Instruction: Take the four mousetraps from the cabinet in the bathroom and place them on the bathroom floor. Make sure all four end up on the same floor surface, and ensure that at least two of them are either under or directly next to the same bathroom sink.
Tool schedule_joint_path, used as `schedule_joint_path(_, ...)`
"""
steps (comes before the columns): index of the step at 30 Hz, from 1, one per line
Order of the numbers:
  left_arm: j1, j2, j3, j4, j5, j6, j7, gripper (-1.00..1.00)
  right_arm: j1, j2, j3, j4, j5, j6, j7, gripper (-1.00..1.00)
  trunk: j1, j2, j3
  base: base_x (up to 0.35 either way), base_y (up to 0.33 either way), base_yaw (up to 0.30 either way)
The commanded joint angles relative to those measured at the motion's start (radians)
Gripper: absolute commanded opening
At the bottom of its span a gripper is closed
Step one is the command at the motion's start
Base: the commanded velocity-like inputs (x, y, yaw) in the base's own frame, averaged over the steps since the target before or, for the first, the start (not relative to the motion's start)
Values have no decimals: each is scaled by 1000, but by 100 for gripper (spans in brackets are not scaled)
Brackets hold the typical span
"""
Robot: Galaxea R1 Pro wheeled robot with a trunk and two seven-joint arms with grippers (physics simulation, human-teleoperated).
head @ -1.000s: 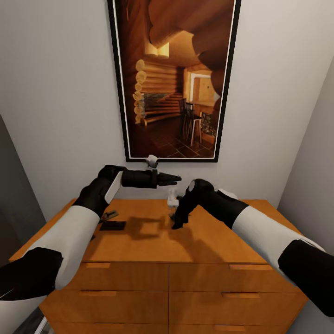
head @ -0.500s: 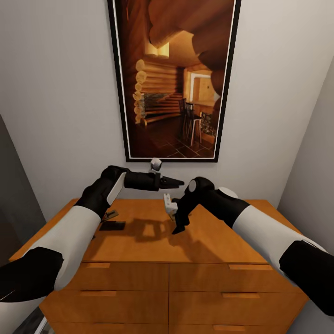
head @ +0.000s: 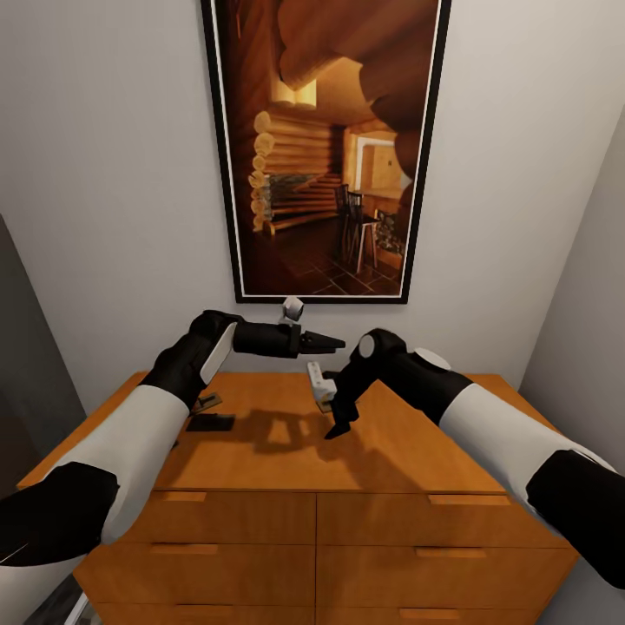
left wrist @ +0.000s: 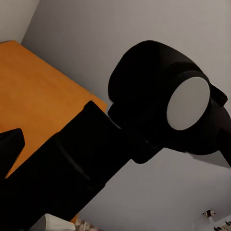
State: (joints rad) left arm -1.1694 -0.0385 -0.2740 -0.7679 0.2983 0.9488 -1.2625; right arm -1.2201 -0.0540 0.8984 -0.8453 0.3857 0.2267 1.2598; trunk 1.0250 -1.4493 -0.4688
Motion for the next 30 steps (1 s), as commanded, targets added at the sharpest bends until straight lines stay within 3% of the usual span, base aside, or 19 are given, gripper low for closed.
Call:
schedule_joint_path(1, -1, 0, -1, 1, 4, 7, -1, 100, -1, -1, -1, -2, 0, 6, 3, 100, 0, -1, -1, 0, 0, 0)
schedule_joint_path(11, 2, 2, -1, -5, 6, 4, -6, 100, -1, 0, -29, -2, -1, -8, 6, 100, 0, -1, -1, 0, 0, 0)
schedule_joint_path(30, 3, 10, 16, -72, 17, 2, -14, 100, 0, 7, -32, 4, 1, -22, 4, 100, 0, -1, -1, 0, 0, 0)
